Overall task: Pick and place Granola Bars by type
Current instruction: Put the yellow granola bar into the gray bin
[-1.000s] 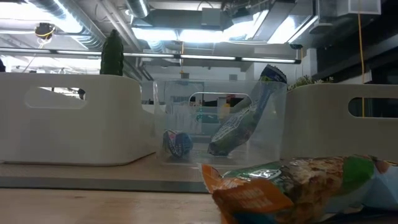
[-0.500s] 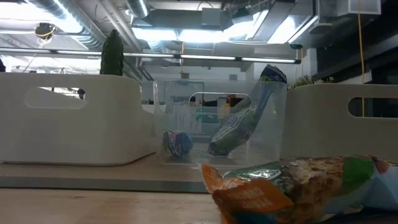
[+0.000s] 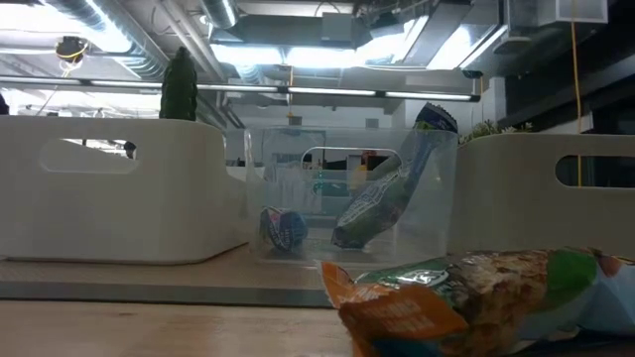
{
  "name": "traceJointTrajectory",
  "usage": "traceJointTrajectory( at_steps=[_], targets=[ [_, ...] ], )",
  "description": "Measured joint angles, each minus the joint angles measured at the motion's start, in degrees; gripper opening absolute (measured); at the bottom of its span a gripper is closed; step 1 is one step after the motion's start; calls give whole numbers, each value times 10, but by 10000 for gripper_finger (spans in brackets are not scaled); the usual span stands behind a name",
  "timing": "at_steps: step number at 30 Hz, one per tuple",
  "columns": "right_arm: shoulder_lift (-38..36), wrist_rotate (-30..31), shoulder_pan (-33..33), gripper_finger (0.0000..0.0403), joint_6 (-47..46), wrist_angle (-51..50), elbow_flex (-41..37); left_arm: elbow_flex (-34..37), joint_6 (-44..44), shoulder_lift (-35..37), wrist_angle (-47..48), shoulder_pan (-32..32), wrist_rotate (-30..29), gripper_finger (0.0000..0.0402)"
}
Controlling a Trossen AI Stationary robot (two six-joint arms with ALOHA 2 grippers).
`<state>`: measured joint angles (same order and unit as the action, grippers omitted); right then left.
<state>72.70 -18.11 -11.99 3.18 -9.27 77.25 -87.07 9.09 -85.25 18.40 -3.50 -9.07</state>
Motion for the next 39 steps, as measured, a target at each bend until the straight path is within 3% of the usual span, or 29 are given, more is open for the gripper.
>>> traceJointTrajectory(
  at_steps=[9, 14, 20, 28, 33, 39],
  targets=[
    [-58, 31, -22, 27, 21, -67, 1, 0, 8, 33, 12, 0, -43, 195],
    [-118, 34, -26, 27, -7, -109, 4, 0, 8, 57, 15, 0, -98, 239],
    [-181, 40, -9, 28, -37, -254, 84, 0, 6, 60, 18, 0, -114, 245],
    [-195, 108, 22, 29, -109, -442, 161, 2, 9, 53, 27, 0, -114, 246],
    [-182, 139, 45, 29, -220, -518, 139, 3, 21, 50, 32, 0, -113, 243],
    [-157, 193, 90, 30, -321, -548, 41, 3, 24, 47, 32, 5, -112, 244]
  ],
)
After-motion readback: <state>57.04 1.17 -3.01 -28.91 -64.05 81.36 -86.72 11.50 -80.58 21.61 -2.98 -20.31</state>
